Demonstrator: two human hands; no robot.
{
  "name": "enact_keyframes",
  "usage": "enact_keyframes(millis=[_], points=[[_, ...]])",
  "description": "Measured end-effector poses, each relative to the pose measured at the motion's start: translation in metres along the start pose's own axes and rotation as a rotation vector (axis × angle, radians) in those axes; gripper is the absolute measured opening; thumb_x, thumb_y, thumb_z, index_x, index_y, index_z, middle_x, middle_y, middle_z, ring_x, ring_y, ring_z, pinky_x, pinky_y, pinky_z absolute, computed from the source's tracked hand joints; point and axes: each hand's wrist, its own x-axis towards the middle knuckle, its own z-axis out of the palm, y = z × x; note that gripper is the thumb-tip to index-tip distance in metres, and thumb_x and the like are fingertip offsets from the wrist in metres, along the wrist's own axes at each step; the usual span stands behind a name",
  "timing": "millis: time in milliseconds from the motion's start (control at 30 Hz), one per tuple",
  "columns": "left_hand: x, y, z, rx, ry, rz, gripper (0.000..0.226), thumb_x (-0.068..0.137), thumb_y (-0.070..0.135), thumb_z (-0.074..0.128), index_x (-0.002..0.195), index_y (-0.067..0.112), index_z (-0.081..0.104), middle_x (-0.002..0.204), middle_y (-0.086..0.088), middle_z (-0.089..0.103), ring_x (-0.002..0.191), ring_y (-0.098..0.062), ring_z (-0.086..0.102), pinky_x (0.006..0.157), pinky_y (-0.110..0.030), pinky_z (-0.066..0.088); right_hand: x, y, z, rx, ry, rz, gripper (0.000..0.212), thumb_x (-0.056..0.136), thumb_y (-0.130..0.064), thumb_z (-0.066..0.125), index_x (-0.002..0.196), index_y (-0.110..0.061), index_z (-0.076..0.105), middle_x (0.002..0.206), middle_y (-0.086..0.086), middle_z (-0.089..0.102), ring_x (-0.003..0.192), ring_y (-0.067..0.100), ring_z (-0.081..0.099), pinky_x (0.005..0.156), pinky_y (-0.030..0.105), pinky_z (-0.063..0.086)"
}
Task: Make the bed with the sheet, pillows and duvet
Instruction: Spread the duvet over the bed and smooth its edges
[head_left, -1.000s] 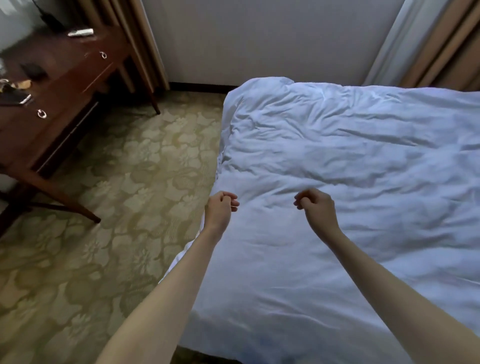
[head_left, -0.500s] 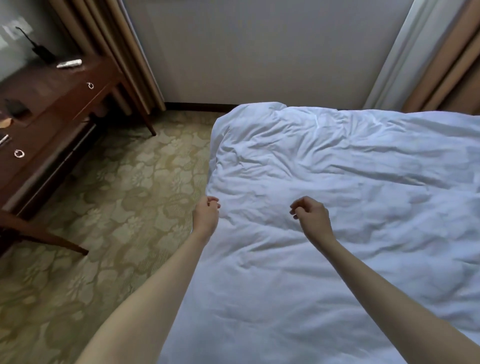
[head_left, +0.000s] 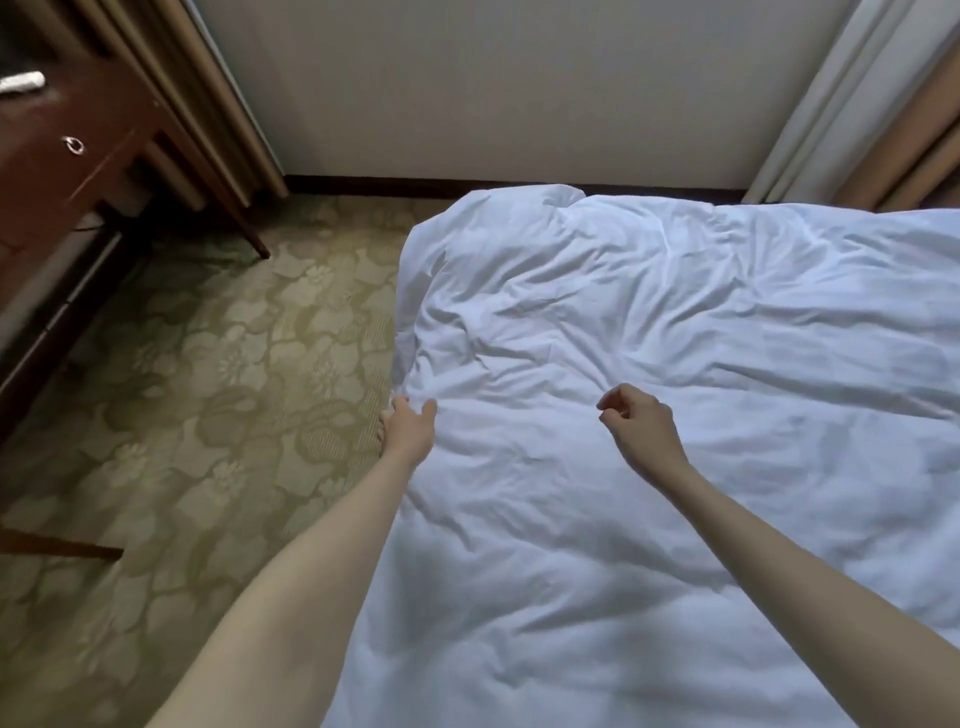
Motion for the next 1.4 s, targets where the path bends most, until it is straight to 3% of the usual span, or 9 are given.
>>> enact_keyframes(millis=[167,333,600,733,833,1033,1200,1300,1400], points=[[0.079,-0.016,0.034,0.166,-0.054,-0.002,0.071,0.097,0.047,0.043,0.149,0.005,0.019,0.153,-0.020,0.023,0.139,-0.037,0.026,0.113,-0.044,0.023,0.056,0.032,0.039,-0.378,-0.092,-0.077,0.025,0.088,-0.016,0.055,0.113,-0.016,0.058,0.111,0.002,0.057,0.106,0.023,0.050,0.091,0.037,0.039],[0.140,-0.018,0.061,0.222,-0.117,0.045,0.083,0.091,0.057,0.046,0.151,0.008,0.015,0.157,-0.016,0.019,0.142,-0.035,0.023,0.114,-0.049,0.022,0.098,0.054,0.072,-0.740,-0.202,-0.054,0.053,0.093,-0.035,0.051,0.142,-0.024,0.035,0.145,0.003,0.034,0.131,0.024,0.033,0.099,0.038,0.029],[0.219,0.043,0.074,0.120,-0.116,0.154,0.091,0.086,0.057,0.057,0.151,0.008,0.016,0.155,-0.015,0.024,0.141,-0.034,0.027,0.114,-0.045,0.025,0.127,0.071,0.086,-0.690,-0.160,-0.083,0.045,0.094,-0.029,0.050,0.138,-0.020,0.042,0.138,0.002,0.042,0.126,0.024,0.038,0.098,0.036,0.027],[0.248,0.078,0.075,0.167,-0.118,0.089,0.105,0.083,0.066,0.055,0.152,0.010,-0.002,0.160,-0.013,0.007,0.145,-0.037,0.014,0.116,-0.053,0.016,0.151,0.059,0.078,-0.587,-0.116,-0.112,0.040,0.094,-0.025,0.051,0.133,-0.016,0.046,0.132,0.004,0.047,0.121,0.025,0.042,0.096,0.037,0.029],[0.258,0.077,0.087,0.250,-0.120,-0.024,0.113,0.080,0.064,0.060,0.151,0.002,-0.002,0.157,-0.019,0.014,0.143,-0.037,0.018,0.116,-0.049,0.018,0.164,0.053,0.075,-0.518,-0.106,-0.125,0.037,0.094,-0.022,0.050,0.130,-0.015,0.047,0.128,0.002,0.049,0.118,0.023,0.044,0.097,0.036,0.032],[0.266,0.071,0.085,0.353,-0.085,0.095,0.052,0.101,0.032,0.040,0.136,-0.006,0.041,0.140,-0.026,0.045,0.128,-0.039,0.043,0.101,-0.038,0.036,0.173,0.051,0.078,-0.426,-0.114,-0.097,0.034,0.093,-0.015,0.049,0.127,-0.015,0.050,0.121,0.002,0.053,0.110,0.020,0.048,0.099,0.037,0.036],[0.263,0.072,0.071,0.183,0.018,0.245,0.036,0.100,0.021,0.036,0.100,-0.005,0.060,0.106,-0.025,0.061,0.101,-0.039,0.055,0.079,-0.039,0.041,0.173,0.047,0.085,-0.382,-0.134,-0.129,0.031,0.092,-0.012,0.049,0.123,-0.015,0.053,0.118,0.001,0.055,0.111,0.018,0.049,0.100,0.040,0.038],[0.253,0.088,0.047,-0.111,0.239,0.351,0.038,0.094,0.019,0.044,0.057,0.014,0.036,0.059,-0.002,0.039,0.061,-0.021,0.039,0.056,-0.033,0.027,0.177,0.037,0.087,-0.346,-0.055,-0.190,0.030,0.090,-0.008,0.049,0.118,-0.013,0.056,0.113,0.002,0.059,0.106,0.021,0.053,0.096,0.042,0.040],[0.245,0.100,0.030,-0.245,0.352,0.400,0.041,0.091,0.017,0.046,0.057,0.019,0.023,0.056,0.004,0.025,0.055,-0.014,0.025,0.052,-0.032,0.019,0.183,0.025,0.094,-0.321,0.069,-0.252,0.033,0.085,-0.013,0.044,0.114,-0.010,0.059,0.113,0.004,0.059,0.105,0.025,0.054,0.087,0.037,0.037]])
